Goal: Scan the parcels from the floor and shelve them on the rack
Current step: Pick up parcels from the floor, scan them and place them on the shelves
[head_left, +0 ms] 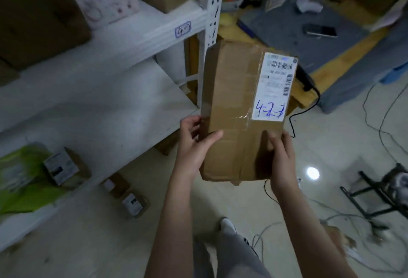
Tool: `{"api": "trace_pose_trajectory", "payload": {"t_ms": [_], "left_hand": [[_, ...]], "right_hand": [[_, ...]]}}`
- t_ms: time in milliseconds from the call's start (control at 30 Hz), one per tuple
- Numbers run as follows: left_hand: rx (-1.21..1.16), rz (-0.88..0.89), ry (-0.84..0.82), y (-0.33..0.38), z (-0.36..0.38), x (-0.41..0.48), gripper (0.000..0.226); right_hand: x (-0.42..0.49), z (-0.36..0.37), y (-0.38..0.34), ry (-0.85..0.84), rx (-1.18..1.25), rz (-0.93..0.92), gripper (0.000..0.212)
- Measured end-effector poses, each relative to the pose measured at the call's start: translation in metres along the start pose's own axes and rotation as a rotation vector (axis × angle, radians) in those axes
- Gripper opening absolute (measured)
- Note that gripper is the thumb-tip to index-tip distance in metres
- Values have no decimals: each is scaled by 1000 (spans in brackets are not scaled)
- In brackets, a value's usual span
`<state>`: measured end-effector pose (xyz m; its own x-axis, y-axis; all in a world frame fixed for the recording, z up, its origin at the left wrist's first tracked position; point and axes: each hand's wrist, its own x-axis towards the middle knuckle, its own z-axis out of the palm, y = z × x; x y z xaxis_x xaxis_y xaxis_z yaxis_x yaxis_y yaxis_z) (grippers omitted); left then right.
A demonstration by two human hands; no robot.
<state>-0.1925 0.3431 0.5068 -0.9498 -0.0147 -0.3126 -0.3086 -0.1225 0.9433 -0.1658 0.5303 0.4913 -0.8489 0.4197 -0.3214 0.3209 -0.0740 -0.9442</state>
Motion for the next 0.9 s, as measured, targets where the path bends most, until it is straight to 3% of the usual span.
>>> {"api": "trace_pose_trajectory", "payload": {"t_ms": [200,367,433,500,667,767,900], "left_hand": [[141,22,20,54,-23,-39,108],[126,47,76,61,-9,-40,68],[101,50,100,66,3,-33,62],[106,39,112,72,21,-20,68],[80,-16,162,88,87,25,113],[-16,-57,241,91,135,52,104],[-117,-134,415,76,179,80,115]], "right_hand": [[-26,-8,-39,-103,-6,-61,35],[-12,-3,-66,-161,28,-86,24],[1,-8,-77,-182,28,-100,24],[20,-18,-86,-204,7,-106,28],[94,-53,-111,-303,-84,-99,26],[152,-77,-129,-369,-150,-84,32],[222,-104,-136,-446,-205,-94,28]]}}
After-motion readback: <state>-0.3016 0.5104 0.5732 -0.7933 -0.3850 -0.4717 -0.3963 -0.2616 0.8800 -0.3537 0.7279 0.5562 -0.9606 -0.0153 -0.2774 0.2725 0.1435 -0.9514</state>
